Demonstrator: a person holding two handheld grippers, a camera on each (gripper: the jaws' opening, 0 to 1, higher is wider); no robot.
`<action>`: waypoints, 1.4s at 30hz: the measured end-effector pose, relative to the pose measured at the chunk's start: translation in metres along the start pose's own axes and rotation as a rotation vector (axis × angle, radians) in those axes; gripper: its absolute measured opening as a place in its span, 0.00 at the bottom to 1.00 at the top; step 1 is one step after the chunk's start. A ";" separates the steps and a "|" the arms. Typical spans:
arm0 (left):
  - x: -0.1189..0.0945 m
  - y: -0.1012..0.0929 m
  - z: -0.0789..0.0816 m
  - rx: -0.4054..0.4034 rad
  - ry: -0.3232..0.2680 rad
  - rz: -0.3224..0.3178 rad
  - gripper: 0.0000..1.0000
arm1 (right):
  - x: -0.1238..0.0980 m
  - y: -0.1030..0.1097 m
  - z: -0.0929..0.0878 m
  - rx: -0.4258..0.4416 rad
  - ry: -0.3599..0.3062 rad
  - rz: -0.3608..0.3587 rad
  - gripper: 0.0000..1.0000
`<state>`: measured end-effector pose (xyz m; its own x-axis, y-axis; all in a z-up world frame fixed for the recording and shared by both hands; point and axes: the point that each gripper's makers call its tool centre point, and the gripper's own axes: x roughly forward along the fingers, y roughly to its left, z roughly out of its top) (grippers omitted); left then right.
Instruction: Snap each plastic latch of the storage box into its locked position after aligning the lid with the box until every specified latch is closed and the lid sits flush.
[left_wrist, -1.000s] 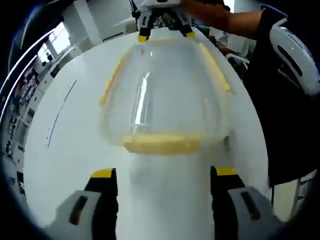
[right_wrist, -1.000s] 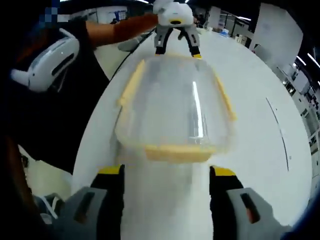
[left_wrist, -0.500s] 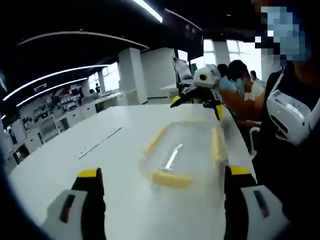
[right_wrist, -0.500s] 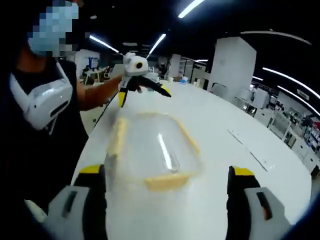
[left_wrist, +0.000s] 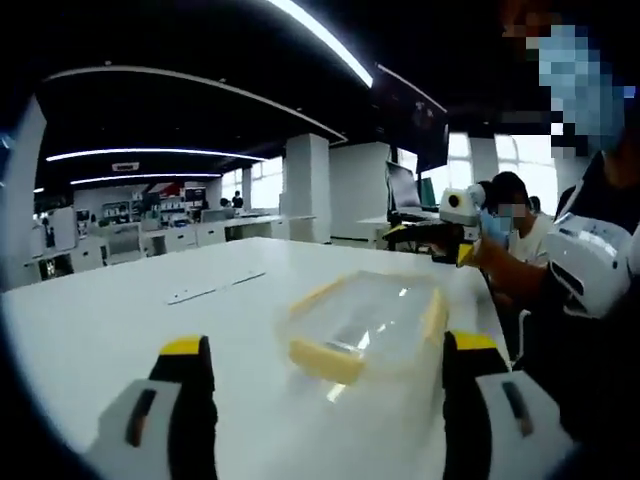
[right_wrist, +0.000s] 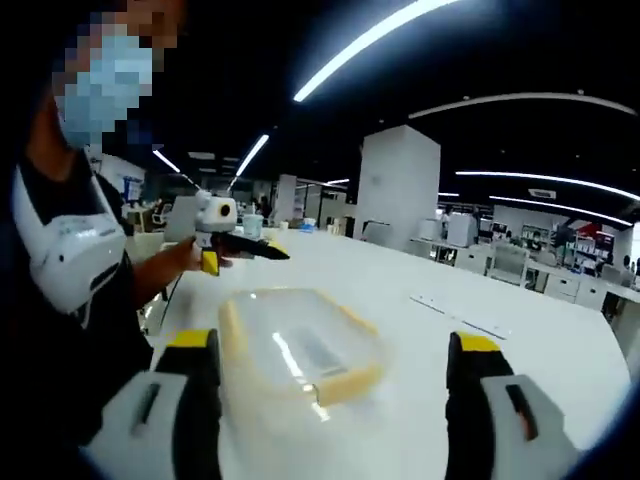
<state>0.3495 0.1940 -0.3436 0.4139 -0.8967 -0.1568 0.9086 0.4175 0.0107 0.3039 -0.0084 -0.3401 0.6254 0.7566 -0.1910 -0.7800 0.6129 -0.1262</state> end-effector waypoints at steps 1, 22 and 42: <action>0.000 0.002 -0.005 0.026 0.012 0.023 0.88 | 0.000 0.001 -0.006 -0.004 0.009 -0.009 0.88; 0.021 -0.025 -0.036 0.134 0.113 -0.011 0.56 | 0.020 0.014 -0.034 -0.116 0.065 -0.026 0.52; 0.027 -0.027 -0.035 0.124 0.106 -0.009 0.55 | 0.021 0.017 -0.036 -0.089 0.075 -0.017 0.51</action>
<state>0.3346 0.1633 -0.3826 0.4031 -0.8773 -0.2606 0.9150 0.3820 0.1295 0.3035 0.0098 -0.3811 0.6381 0.7249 -0.2595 -0.7700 0.6007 -0.2151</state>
